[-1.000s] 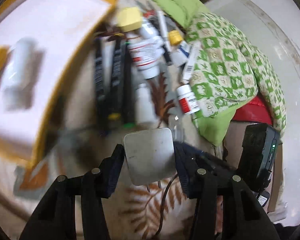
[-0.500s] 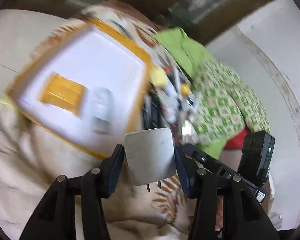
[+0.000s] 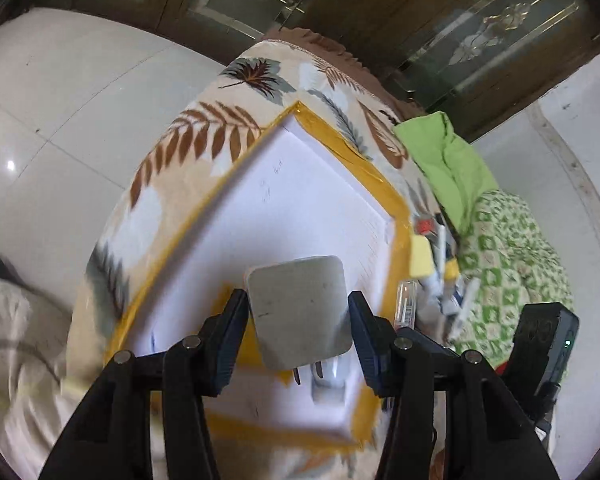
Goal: Organize objects
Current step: 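Carry the candle box and white charger into the tray and open both tools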
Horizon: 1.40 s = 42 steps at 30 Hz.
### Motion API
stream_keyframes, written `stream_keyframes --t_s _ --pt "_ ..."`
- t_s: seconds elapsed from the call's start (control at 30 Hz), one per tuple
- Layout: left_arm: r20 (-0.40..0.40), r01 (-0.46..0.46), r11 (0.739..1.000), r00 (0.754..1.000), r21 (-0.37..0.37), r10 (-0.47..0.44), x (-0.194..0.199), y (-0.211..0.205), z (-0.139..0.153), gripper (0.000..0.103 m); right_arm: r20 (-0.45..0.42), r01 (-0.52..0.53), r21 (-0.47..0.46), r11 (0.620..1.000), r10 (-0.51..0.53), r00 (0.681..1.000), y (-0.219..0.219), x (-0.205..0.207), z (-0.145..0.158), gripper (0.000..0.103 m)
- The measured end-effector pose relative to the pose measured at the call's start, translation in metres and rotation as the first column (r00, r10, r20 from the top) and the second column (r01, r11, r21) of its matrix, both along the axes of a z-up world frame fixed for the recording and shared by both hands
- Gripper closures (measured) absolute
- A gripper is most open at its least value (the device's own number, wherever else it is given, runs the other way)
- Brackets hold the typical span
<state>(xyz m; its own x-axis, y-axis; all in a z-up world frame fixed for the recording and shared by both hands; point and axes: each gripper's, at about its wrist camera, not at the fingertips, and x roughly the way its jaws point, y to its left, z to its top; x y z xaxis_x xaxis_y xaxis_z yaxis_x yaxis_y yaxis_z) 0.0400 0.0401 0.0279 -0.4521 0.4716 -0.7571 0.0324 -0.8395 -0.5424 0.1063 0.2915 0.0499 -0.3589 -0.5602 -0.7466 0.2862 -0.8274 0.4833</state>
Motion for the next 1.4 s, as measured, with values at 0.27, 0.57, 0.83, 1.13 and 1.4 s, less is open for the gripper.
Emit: stream_keyframes --t_s 0.27,0.57,0.83,1.13,1.4 --pt "0.043 0.085 0.981 0.996 -0.176 -0.079 -0.048 0.041 -0.030 0.052 -0.010 0.017 0.121 0.992 -0.016 1.000 -0.032 -0.049 -0.023 0.076" --pt "-0.040 0.115 0.959 0.991 -0.259 -0.130 -0.036 0.057 -0.052 0.050 -0.060 -0.004 0.265 0.964 0.021 0.998 -0.050 -0.049 -0.041 0.074" --pt "-0.140 0.051 0.966 0.986 -0.252 -0.088 -0.021 0.053 -0.040 0.025 -0.066 -0.020 0.236 0.971 0.036 0.997 -0.048 -0.043 -0.037 0.050" --pt "-0.205 0.004 0.976 0.977 -0.219 -0.050 0.012 0.047 -0.018 0.025 -0.068 -0.041 0.098 0.994 0.048 0.997 -0.019 -0.018 -0.015 0.048" --pt "-0.340 0.001 0.938 0.932 -0.346 -0.127 0.071 0.078 0.009 0.024 -0.072 -0.079 -0.009 0.997 0.079 0.994 0.017 0.010 0.003 0.048"
